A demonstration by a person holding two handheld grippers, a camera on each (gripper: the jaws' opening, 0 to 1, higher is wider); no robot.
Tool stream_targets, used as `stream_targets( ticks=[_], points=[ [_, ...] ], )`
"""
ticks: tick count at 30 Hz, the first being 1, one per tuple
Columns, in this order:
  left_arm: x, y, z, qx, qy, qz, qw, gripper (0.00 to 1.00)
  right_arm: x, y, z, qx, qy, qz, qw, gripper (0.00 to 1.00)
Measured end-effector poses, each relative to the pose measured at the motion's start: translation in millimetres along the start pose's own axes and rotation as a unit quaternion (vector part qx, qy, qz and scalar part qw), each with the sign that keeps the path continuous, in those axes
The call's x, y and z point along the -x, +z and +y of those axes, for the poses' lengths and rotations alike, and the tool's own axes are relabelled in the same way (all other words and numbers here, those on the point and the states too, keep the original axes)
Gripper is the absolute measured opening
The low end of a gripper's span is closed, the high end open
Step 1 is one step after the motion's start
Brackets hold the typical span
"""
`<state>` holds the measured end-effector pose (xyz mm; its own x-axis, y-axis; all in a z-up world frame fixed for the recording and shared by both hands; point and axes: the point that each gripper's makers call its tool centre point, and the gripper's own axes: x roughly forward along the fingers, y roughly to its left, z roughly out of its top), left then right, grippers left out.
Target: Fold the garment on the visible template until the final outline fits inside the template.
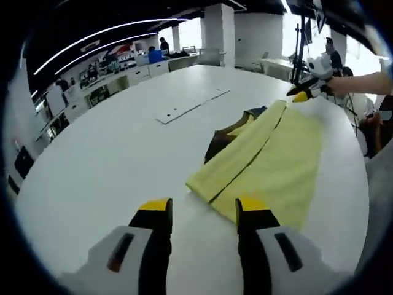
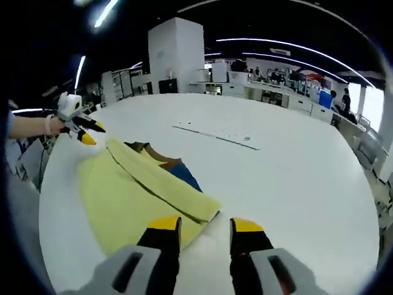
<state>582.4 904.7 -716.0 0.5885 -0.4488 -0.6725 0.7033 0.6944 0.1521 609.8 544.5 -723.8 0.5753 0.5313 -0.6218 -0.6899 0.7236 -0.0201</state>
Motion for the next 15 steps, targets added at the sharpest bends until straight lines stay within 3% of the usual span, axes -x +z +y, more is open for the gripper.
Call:
stream_targets(
  ticks=[5, 8, 12, 15],
  points=[
    [-4.4, 6.1, 3.9, -0.091, 0.002, 0.019, 0.9957, 0.36, -1.6, -0.1, -2.0, 0.081, -0.001, 0.021, 0.9965, 0.26],
    [-9.2, 7.4, 4.2, -0.166, 0.006, 0.033, 0.9855, 0.33, -4.6, -3.0, -1.9, 0.114, -0.001, 0.033, 0.993, 0.23],
    [-15.9, 3.5, 7.0, -0.228, 0.018, 0.05, 0.9721, 0.32, -10.5, -7.6, -7.5, 0.165, -0.018, 0.05, 0.9848, 0.23],
    [-19.2, 1.2, 8.3, -0.271, 0.026, 0.06, 0.9604, 0.3, -14.3, -12.3, -14.5, 0.221, -0.035, 0.069, 0.9721, 0.23]
  ],
)
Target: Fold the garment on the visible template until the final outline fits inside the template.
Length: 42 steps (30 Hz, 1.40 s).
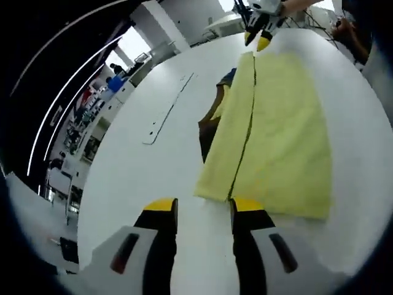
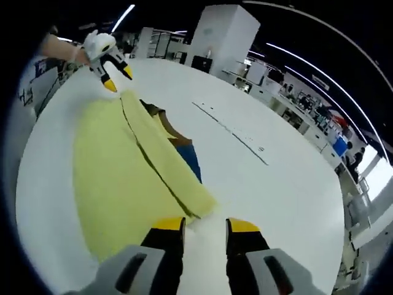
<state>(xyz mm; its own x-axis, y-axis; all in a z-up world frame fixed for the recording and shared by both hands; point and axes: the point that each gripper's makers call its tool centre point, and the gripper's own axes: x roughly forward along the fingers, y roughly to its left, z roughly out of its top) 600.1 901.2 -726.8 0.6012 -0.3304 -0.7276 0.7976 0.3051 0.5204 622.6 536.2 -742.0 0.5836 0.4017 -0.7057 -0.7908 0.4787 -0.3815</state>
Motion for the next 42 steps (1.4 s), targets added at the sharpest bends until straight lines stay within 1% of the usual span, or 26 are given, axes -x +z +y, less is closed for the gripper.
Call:
stream_targets(
  ticks=[1, 2, 4, 5, 6, 8, 11, 13, 16, 18, 22, 24, 26, 28, 30, 34, 36, 38, 42],
  points=[
    [-1.0, -0.5, -0.1, -0.012, 0.002, 0.003, 0.9999, 0.3, -1.4, -1.2, 0.3, 0.01, 0.0, 0.004, 0.9999, 0.23],
    [-2.7, 0.3, -2.7, -0.015, 0.0, 0.001, 0.9999, 0.29, -3.4, -2.5, 2.0, 0.02, 0.0, 0.008, 0.9998, 0.23],
    [-4.6, -0.8, -1.4, -0.046, 0.008, 0.009, 0.9989, 0.28, -5.9, -4.1, 2.9, 0.034, -0.003, 0.014, 0.9993, 0.23],
    [-5.7, -2.1, -2.5, -0.05, 0.009, 0.014, 0.9986, 0.29, -7.9, -4.6, 4.1, 0.042, -0.003, 0.015, 0.999, 0.23],
    [-7.7, -1.8, -4.1, -0.054, 0.008, 0.012, 0.9985, 0.29, -9.2, -5.2, 5.0, 0.041, -0.002, 0.017, 0.999, 0.23],
    [-10.2, -5.1, -5.3, -0.069, 0.006, 0.022, 0.9973, 0.27, -10.9, -3.9, 4.7, 0.048, -0.006, 0.017, 0.9987, 0.22],
    [-10.7, -4.1, -7.5, -0.085, 0.006, 0.022, 0.9961, 0.26, -11.1, 1.9, 4.6, 0.06, -0.011, 0.01, 0.9981, 0.22],
    [-10.6, -2.8, -8.9, -0.11, 0.004, 0.025, 0.9936, 0.24, -10.9, 6.2, 3.9, 0.076, -0.016, 0.005, 0.997, 0.2],
    [-10.4, 0.6, -10.9, -0.117, 0.004, 0.021, 0.9929, 0.21, -10.4, 11.9, 5.5, 0.086, -0.015, -0.004, 0.9962, 0.19],
    [-11.1, 2.7, -11.2, -0.113, 0.004, 0.02, 0.9934, 0.22, -10.4, 13.8, 6.5, 0.088, -0.014, -0.006, 0.996, 0.17],
    [-13.6, 1.3, -10.3, -0.112, 0.004, 0.029, 0.9932, 0.17, -11.2, 15.5, 8.4, 0.101, -0.014, -0.009, 0.9948, 0.14],
    [-14.8, 1.3, -10.5, -0.106, 0.002, 0.03, 0.9939, 0.14, -11.5, 15.1, 8.7, 0.101, -0.014, -0.008, 0.9948, 0.12],
    [-15.3, 0.1, -10.1, -0.096, 0.002, 0.035, 0.9948, 0.06, -12.1, 14.0, 8.1, 0.1, -0.015, -0.005, 0.9948, 0.1],
    [-14.8, 1.7, -10.0, -0.086, 0.0, 0.029, 0.9959, 0.0, -11.6, 14.3, 6.7, 0.097, -0.017, -0.007, 0.9951, 0.06],
    [-14.0, 2.2, -8.2, -0.085, 0.006, 0.029, 0.9959, 0.0, -10.5, 15.9, 5.2, 0.095, -0.019, -0.01, 0.9953, 0.0],
    [-13.0, 4.2, -2.4, -0.049, 0.01, 0.022, 0.9985, 0.0, -10.1, 23.1, -1.2, 0.078, -0.028, -0.02, 0.9964, 0.0],
    [-12.4, 6.2, 1.1, -0.021, 0.014, 0.017, 0.9995, 0.0, -10.6, 27.3, -4.5, 0.066, -0.029, -0.024, 0.9971, 0.0],
    [-12.5, 9.2, 6.3, 0.009, 0.016, 0.008, 0.9998, 0.0, -11.0, 31.3, -8.0, 0.065, -0.032, -0.028, 0.997, 0.0],
    [-15.3, 9.0, 23.3, 0.068, 0.026, 0.002, 0.9973, 0.0, -15.1, 38.8, -19.8, 0.053, -0.038, -0.032, 0.9974, 0.0]
  ],
)
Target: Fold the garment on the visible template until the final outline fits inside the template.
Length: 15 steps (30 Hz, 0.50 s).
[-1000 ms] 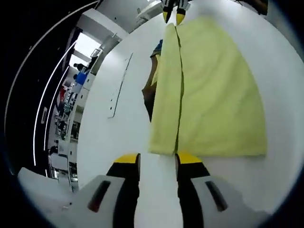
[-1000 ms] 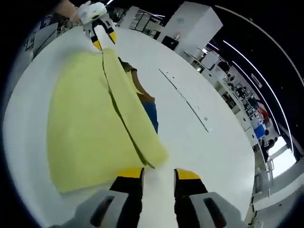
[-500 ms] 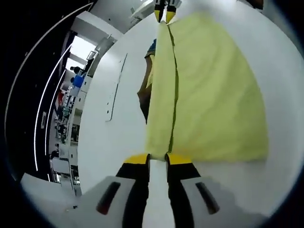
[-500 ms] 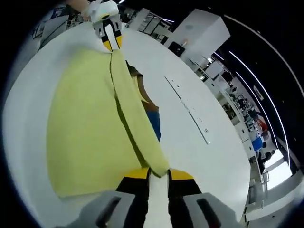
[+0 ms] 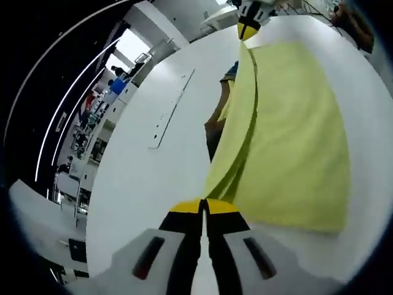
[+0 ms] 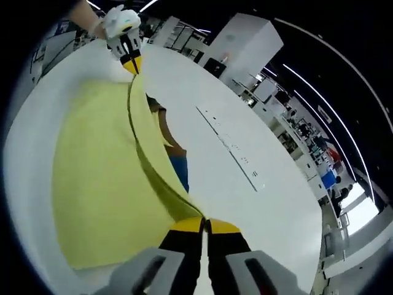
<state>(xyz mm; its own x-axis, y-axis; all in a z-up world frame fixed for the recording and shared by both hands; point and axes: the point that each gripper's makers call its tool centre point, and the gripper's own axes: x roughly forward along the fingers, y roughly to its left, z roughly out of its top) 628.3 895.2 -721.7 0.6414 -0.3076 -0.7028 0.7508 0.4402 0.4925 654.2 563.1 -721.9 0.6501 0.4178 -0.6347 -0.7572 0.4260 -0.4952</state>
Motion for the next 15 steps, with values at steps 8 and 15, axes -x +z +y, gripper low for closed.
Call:
stream_targets(
  ticks=[8, 15],
  points=[
    [-20.2, -7.1, 16.7, 0.07, -0.005, 0.013, 0.9975, 0.0, -18.8, -3.6, -16.4, -0.035, -0.004, 0.01, 0.9993, 0.0],
    [-31.1, -11.5, 13.8, 0.088, -0.018, 0.025, 0.9957, 0.0, -29.5, -8.1, -17.6, -0.063, 0.003, 0.016, 0.9979, 0.0]
  ],
)
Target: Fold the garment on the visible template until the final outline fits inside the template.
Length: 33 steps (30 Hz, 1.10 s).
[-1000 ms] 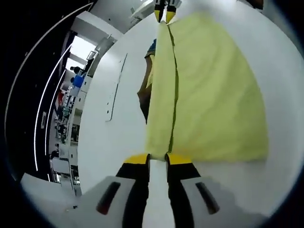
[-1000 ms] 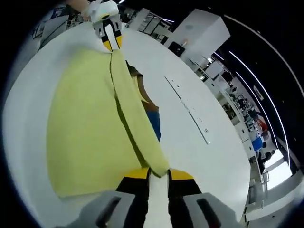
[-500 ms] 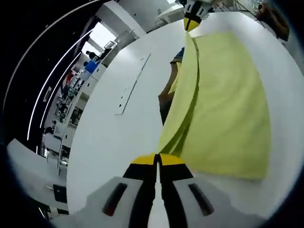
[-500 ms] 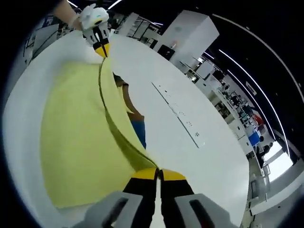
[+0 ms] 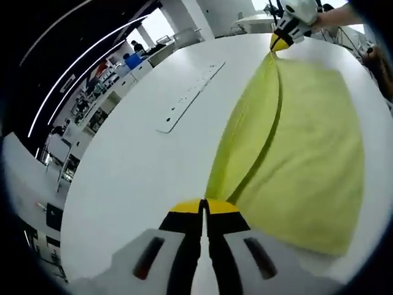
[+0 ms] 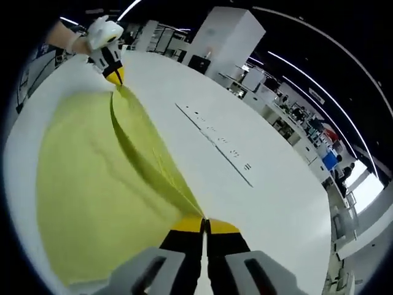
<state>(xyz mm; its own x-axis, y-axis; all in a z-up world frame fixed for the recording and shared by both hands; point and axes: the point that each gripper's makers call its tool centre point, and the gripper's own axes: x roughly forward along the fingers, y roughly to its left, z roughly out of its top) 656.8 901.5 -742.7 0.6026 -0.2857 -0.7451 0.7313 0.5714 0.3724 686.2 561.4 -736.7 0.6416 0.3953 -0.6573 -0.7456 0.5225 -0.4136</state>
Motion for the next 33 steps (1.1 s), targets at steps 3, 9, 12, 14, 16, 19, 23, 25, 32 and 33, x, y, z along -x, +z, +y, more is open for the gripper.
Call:
stream_targets(
  ticks=[3, 9, 12, 14, 16, 19, 23, 25, 32, 33],
  points=[
    [0.9, 1.3, 1.0, 0.021, -0.001, -0.007, 0.9998, 0.0, 0.2, -1.0, 1.4, 0.0, 0.001, 0.001, 1.0, 0.0],
    [8.5, 4.5, 11.0, 0.04, 0.015, -0.025, 0.9988, 0.26, 3.3, 2.0, -1.5, -0.017, -0.007, -0.015, 0.9997, 0.23],
    [12.8, 5.3, 12.8, 0.045, 0.017, -0.034, 0.9983, 0.38, 8.3, 3.1, 0.8, -0.021, -0.005, -0.02, 0.9996, 0.18],
    [15.4, 5.7, 12.4, 0.058, 0.014, -0.039, 0.9975, 0.43, 9.6, 0.8, 1.7, -0.019, -0.007, -0.015, 0.9997, 0.2],
    [20.3, 5.4, 14.6, 0.068, 0.02, -0.041, 0.9966, 0.43, 12.6, -1.5, -1.2, 0.002, -0.021, -0.01, 0.9997, 0.16],
    [26.8, 8.1, 14.9, 0.076, 0.023, -0.05, 0.9956, 0.42, 15.6, -3.1, 1.6, -0.02, -0.016, -0.011, 0.9996, 0.15],
    [24.9, 3.5, 7.0, 0.067, 0.015, -0.04, 0.9969, 0.43, 20.0, -7.2, 3.3, -0.026, -0.017, -0.011, 0.9995, 0.15],
    [24.7, 3.5, 1.8, 0.086, 0.009, -0.046, 0.9952, 0.43, 23.8, -7.0, 3.4, -0.035, -0.018, -0.015, 0.9991, 0.15],
    [27.9, 4.7, -20.0, 0.143, -0.038, -0.073, 0.9863, 0.53, 34.0, -10.2, 9.8, -0.075, -0.004, -0.03, 0.9967, 0.23],
    [29.8, 6.5, -22.8, 0.15, -0.047, -0.083, 0.984, 0.57, 35.7, -8.1, 14.1, -0.101, 0.008, -0.042, 0.994, 0.27]
  ],
)
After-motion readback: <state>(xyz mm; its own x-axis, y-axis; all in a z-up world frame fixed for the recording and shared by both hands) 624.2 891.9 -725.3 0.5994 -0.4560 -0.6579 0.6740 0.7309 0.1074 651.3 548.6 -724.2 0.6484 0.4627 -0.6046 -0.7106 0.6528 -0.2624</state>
